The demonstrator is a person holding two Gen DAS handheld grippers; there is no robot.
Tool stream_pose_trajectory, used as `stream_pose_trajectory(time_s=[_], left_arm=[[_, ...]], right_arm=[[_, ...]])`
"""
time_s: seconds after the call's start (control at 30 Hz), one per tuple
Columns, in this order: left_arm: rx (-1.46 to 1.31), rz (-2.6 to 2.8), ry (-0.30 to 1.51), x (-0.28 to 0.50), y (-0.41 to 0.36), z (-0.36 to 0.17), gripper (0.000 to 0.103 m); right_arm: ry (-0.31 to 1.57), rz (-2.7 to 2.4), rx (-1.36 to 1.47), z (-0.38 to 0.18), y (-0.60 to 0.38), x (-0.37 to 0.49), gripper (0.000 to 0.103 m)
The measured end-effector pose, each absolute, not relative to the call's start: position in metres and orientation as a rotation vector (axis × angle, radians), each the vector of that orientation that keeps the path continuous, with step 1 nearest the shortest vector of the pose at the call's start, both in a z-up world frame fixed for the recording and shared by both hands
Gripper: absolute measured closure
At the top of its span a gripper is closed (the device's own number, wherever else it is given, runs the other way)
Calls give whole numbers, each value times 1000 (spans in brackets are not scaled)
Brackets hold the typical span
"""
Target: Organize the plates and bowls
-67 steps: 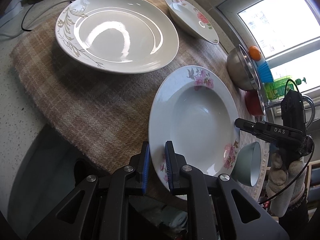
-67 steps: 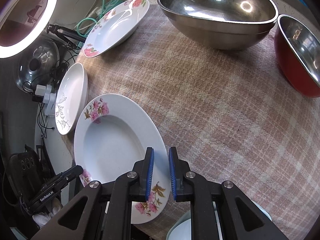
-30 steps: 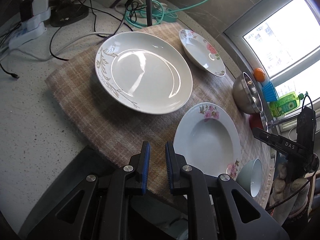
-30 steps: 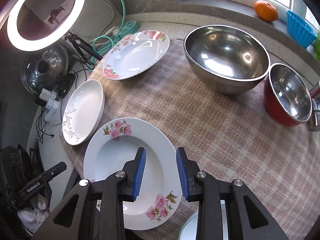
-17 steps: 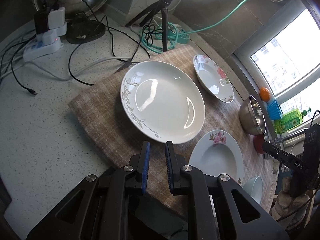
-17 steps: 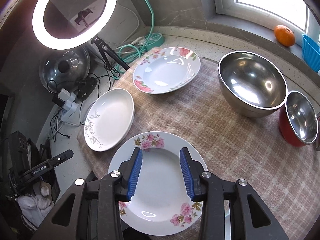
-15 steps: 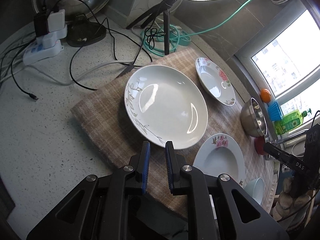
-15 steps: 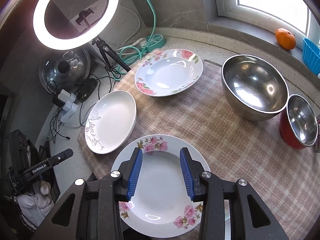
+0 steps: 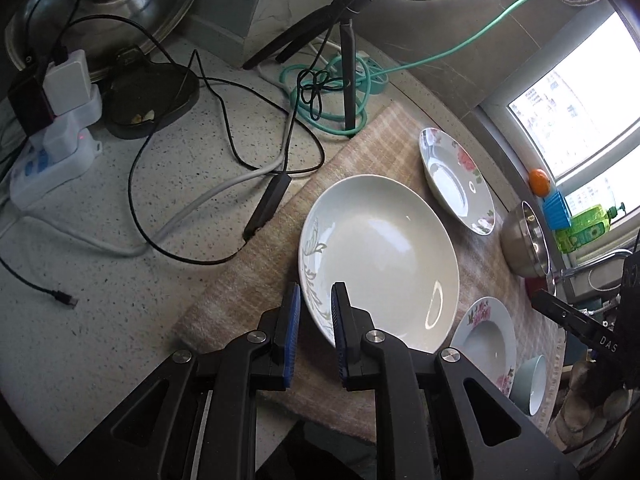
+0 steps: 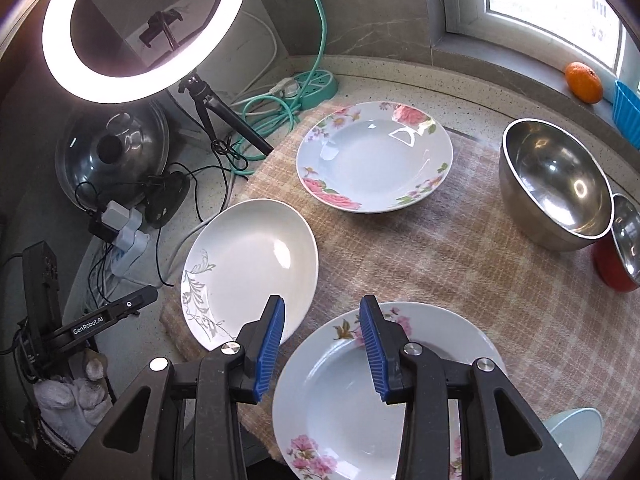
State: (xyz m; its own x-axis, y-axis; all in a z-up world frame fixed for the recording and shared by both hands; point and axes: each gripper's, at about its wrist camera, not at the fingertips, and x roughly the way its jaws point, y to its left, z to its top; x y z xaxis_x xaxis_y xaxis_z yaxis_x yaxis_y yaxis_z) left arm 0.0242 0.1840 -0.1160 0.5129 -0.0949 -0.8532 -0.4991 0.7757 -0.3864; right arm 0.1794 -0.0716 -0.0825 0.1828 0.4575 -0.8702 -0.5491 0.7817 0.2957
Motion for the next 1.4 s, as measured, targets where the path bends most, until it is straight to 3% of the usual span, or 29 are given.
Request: stream_pose_trajectory(time_s=[0.8, 1.2, 1.4], left_arm=[[-587, 179, 1129, 68, 211, -152, 87], [-606, 144, 1151, 74, 213, -162, 87], [-595, 115, 1151, 76, 210, -162, 94]], right_arm=[[1303, 618, -29, -149, -32, 208, 74], [1361, 609, 16, -167, -25, 217, 88], [1385, 609, 35, -172, -24, 217, 94]])
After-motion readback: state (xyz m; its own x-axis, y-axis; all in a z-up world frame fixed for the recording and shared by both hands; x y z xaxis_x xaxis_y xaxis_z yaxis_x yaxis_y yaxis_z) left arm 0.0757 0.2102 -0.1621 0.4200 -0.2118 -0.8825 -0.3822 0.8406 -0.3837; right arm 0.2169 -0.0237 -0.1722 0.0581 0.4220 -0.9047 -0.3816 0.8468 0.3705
